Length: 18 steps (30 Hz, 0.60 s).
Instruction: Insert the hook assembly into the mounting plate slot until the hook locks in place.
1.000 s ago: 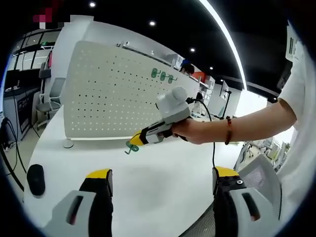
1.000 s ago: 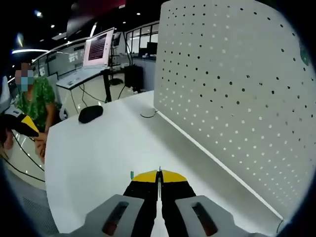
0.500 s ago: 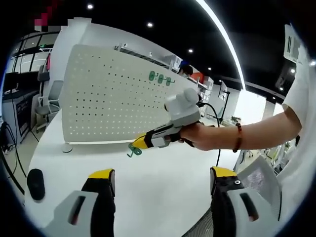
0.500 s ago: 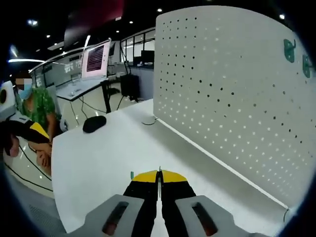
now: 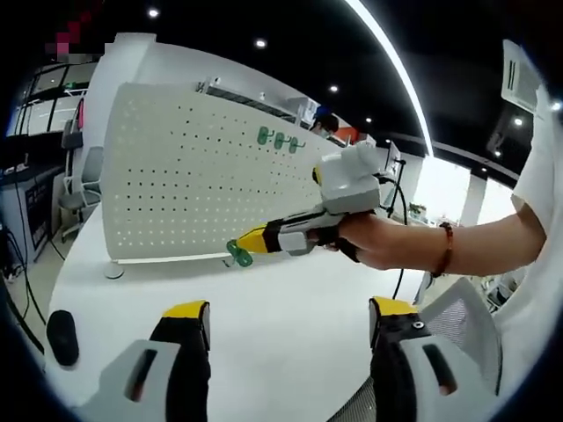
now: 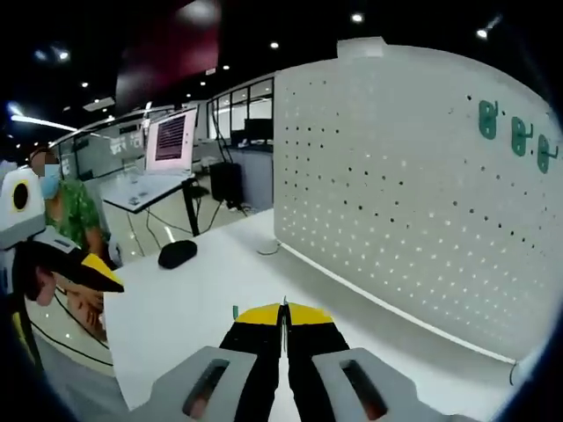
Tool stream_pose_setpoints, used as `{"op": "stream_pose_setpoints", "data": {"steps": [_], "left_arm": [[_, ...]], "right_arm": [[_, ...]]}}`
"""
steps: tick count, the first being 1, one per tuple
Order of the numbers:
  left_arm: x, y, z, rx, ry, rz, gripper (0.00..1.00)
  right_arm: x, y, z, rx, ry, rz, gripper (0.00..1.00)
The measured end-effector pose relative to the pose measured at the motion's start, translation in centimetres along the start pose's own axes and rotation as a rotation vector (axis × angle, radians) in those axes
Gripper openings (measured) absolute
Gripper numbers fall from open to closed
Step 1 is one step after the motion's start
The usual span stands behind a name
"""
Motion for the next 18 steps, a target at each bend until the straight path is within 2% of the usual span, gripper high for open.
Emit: {"op": "stream_pose_setpoints", "data": {"steps": [18], "left_arm": [[1.0,0.6,-0.6,0.010,0.005,-0.025,0.71]], "right_arm": [[1.0,-3.6,1.2,-0.008,0.017,-0.108,0.00]]}}
Point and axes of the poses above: the point that each gripper's makers call its tool centre point, and the gripper's own axes: y roughly forward along the fingers, z roughly to its left, x roughly out of its top, the point moved 7 cm from there along -y, roughly backward along the fingers, and after that the axes turned 13 degrees about z, right-handed, at the moved point
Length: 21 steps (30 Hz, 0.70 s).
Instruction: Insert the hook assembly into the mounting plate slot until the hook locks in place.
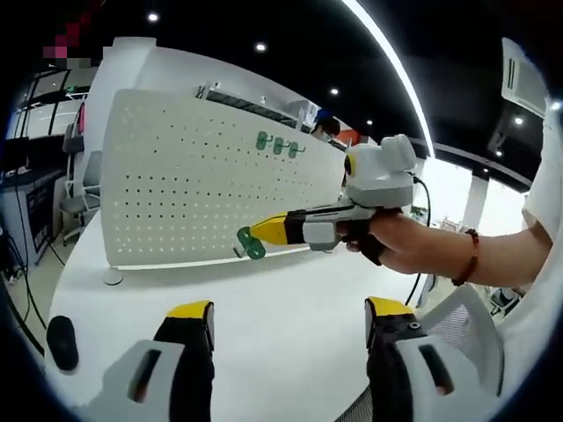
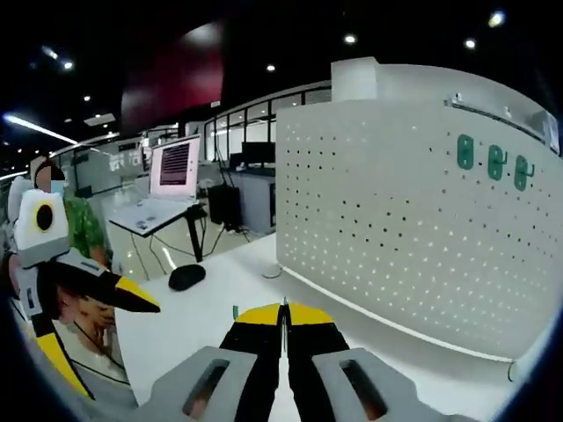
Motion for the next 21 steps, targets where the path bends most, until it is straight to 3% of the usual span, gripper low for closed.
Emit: {"op": "stream_pose_setpoints", "data": {"steps": [6,11,16,21], "left_arm": [[0.1,0.0,0.0,-0.007,-0.007,-0.004,0.63],[0.8,-0.1,0.0,-0.017,-0.033,-0.047,0.60],[1.0,0.2,0.1,-0.014,-0.036,-0.043,0.58],[1.3,0.2,0.2,-0.024,-0.063,-0.056,0.51]], "right_arm": [[0.2,-0.8,0.6,0.019,-0.017,-0.031,0.00],[0.5,-1.5,1.0,0.030,-0.015,-0.062,0.00],[0.4,-2.1,1.2,0.034,-0.014,-0.079,0.00],[0.4,-2.6,1.3,0.046,-0.007,-0.111,0.00]]}}
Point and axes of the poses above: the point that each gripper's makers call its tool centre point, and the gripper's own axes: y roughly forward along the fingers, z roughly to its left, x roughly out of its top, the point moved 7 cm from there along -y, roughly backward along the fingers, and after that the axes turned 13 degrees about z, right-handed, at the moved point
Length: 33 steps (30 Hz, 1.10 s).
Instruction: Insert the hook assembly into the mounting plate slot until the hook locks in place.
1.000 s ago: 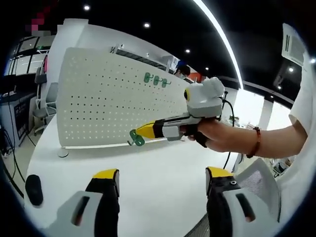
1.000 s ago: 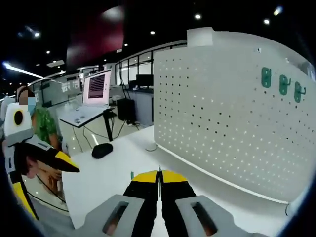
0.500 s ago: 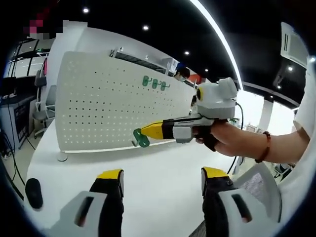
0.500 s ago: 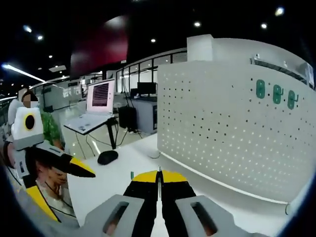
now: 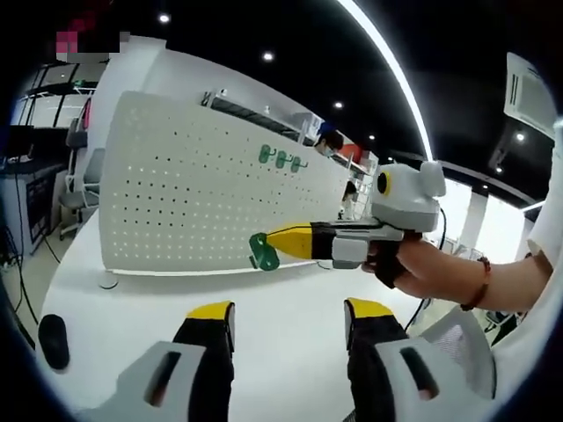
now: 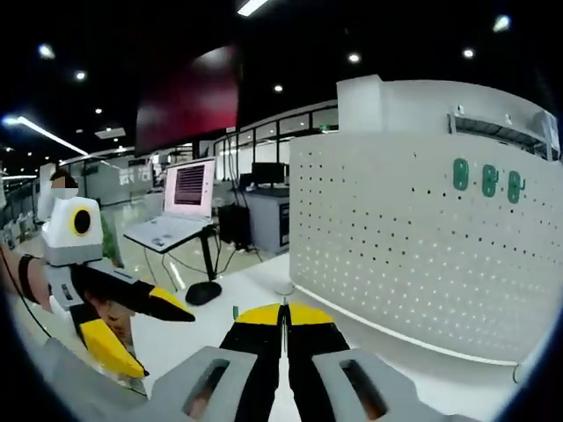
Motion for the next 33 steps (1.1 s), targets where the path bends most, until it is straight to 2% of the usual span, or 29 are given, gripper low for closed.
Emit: {"op": "stream_pose_setpoints", "data": {"steps": [6,13,17,20,27,33], "left_arm": [[0.5,0.0,0.1,-0.020,-0.025,-0.003,0.41],[1.1,0.1,0.3,-0.013,-0.035,-0.015,0.38],[0.9,0.1,0.6,0.000,-0.083,0.015,0.31],[0.9,0.0,0.8,-0.009,-0.114,0.008,0.24],[1.1,0.2,0.8,-0.006,-0.156,-0.003,0.23],[1.7,0.2,0.7,-0.006,-0.179,-0.041,0.17]], "right_arm": [[0.2,-0.4,0.6,0.022,0.014,-0.032,0.00],[0.3,-0.7,1.1,0.047,0.013,-0.046,0.00],[0.4,-0.8,1.5,0.066,0.019,-0.058,0.00],[0.4,-0.8,1.8,0.080,0.020,-0.062,0.00],[0.2,-1.1,2.4,0.095,0.027,-0.069,0.00],[0.0,-1.2,2.9,0.109,0.042,-0.071,0.00]]}}
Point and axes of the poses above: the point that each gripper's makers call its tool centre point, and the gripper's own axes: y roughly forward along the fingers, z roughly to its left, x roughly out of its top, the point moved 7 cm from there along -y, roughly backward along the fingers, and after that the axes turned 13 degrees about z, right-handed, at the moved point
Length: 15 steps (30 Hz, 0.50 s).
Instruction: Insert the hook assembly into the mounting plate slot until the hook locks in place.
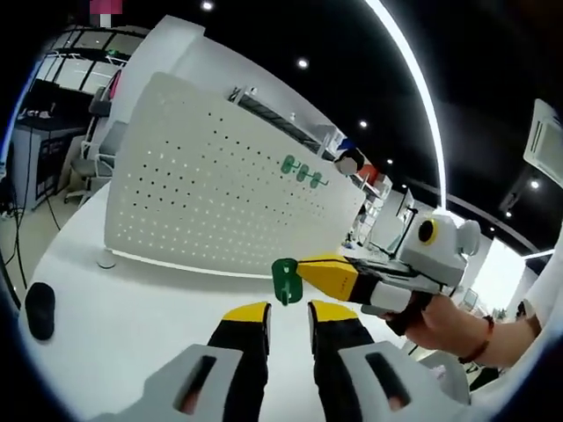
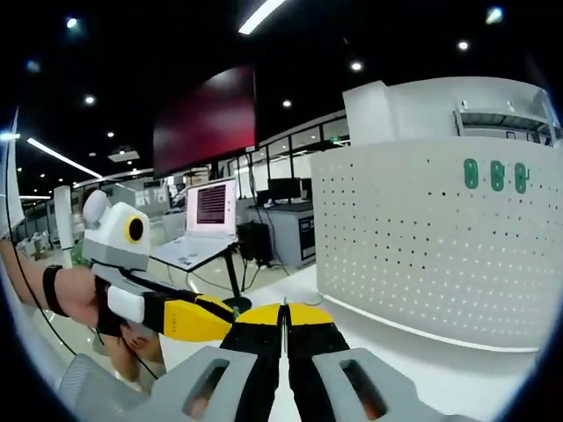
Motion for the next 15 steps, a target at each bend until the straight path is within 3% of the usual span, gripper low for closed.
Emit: {"op": "stream_pose_setpoints", "data": {"steps": [7,15], "left_arm": [[0.06,0.00,-0.08,-0.004,-0.011,-0.009,0.06],[-0.17,-0.01,-0.07,-0.005,-0.032,-0.011,0.07]], "right_arm": [[-0.09,-0.12,0.61,0.015,0.005,-0.008,0.00],[-0.10,-0.18,0.78,0.018,0.022,-0.024,0.00]]}}
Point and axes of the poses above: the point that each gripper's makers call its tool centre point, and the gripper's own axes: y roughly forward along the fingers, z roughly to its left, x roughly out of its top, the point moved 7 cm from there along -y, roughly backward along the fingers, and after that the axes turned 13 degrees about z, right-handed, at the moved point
